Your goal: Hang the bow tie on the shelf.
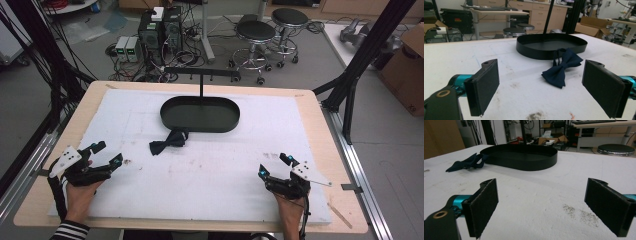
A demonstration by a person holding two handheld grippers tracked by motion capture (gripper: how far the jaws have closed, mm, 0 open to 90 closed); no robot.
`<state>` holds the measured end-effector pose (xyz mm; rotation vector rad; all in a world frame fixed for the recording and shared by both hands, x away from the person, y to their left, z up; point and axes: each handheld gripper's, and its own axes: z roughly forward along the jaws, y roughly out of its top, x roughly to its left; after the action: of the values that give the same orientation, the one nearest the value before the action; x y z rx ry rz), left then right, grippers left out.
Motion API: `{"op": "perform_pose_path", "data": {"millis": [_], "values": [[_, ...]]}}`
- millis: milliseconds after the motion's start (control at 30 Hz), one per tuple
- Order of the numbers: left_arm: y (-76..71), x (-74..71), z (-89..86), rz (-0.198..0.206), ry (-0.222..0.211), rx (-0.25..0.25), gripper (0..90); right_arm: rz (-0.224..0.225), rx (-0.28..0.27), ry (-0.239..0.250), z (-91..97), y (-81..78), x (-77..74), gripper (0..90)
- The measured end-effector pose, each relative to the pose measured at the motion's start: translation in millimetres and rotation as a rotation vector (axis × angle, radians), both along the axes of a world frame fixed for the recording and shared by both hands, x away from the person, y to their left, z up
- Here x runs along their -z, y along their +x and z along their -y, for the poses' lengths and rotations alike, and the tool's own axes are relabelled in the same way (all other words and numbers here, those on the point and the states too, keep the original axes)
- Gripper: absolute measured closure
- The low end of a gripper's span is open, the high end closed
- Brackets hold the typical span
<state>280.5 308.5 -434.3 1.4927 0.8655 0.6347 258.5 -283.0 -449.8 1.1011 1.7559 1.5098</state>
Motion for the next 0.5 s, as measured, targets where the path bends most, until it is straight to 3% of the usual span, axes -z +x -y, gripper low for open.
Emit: {"op": "perform_pose_path", "data": {"millis": [267,500], "values": [[11.9,-27.1,10.1,-0.028,0.046,0.026,14.4,-0.004,-0.001,-0.003,-0.1,0.0,0.0,10.8],[28.8,-43.4,23.7,-0.120,0.100,0.068,14.3,-0.001,-0.003,-0.005,0.2,0.5,0.1,10.8]]}}
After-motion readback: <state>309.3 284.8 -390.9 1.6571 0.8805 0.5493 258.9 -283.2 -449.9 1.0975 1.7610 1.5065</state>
